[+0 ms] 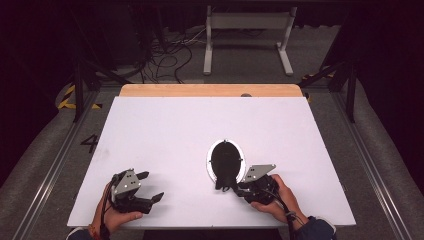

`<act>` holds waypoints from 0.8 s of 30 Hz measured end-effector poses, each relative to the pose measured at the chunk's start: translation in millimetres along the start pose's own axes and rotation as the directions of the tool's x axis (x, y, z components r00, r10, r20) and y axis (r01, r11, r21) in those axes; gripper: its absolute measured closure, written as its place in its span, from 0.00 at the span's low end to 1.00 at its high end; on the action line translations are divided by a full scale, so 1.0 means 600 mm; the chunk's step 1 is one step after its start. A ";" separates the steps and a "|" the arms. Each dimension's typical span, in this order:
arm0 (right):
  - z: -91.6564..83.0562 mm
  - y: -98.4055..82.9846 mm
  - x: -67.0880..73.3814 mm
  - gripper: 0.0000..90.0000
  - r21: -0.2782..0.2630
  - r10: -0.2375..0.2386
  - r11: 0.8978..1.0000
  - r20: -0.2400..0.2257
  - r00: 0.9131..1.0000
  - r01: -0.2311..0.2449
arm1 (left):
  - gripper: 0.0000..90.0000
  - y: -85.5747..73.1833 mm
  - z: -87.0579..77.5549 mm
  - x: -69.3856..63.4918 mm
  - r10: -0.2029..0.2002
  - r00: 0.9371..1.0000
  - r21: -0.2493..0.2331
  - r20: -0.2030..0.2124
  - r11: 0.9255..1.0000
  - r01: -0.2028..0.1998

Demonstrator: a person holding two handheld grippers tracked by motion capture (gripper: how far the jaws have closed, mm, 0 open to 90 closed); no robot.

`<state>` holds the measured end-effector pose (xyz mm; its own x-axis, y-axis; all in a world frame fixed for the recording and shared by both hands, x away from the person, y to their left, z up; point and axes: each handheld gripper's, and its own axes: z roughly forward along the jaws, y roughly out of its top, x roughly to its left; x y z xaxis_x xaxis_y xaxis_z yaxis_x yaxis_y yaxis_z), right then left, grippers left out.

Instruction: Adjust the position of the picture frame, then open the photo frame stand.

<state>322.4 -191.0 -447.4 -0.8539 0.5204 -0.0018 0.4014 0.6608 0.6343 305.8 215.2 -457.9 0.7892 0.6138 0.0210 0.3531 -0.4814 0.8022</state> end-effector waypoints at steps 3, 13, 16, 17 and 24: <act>0.000 -0.001 0.000 0.79 -0.004 0.003 1.000 -0.001 1.000 -0.003 | 0.17 0.001 -0.002 -0.001 -0.004 1.000 -0.006 -0.005 1.000 0.004; -0.001 -0.003 -0.002 0.81 -0.011 0.027 1.000 -0.006 1.000 -0.027 | 0.16 0.000 0.005 0.003 -0.010 1.000 0.009 0.002 1.000 0.010; -0.001 -0.003 0.000 0.81 -0.011 0.024 1.000 0.001 1.000 -0.024 | 0.16 -0.001 0.005 0.001 -0.006 1.000 0.015 0.002 1.000 0.006; -0.001 -0.004 -0.001 0.81 -0.013 0.023 1.000 0.001 1.000 -0.023 | 0.16 -0.001 0.005 0.001 -0.006 1.000 0.015 0.004 1.000 0.006; -0.004 -0.009 -0.003 0.85 -0.052 0.033 0.998 -0.018 0.999 -0.034 | 0.16 0.004 0.015 -0.002 -0.009 1.000 0.028 0.015 1.000 0.009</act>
<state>320.9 -196.7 -448.9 -0.8459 0.5324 0.0330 0.4125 0.6137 0.6732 310.3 207.5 -461.5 0.7934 0.6086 0.0047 0.3738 -0.4933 0.7854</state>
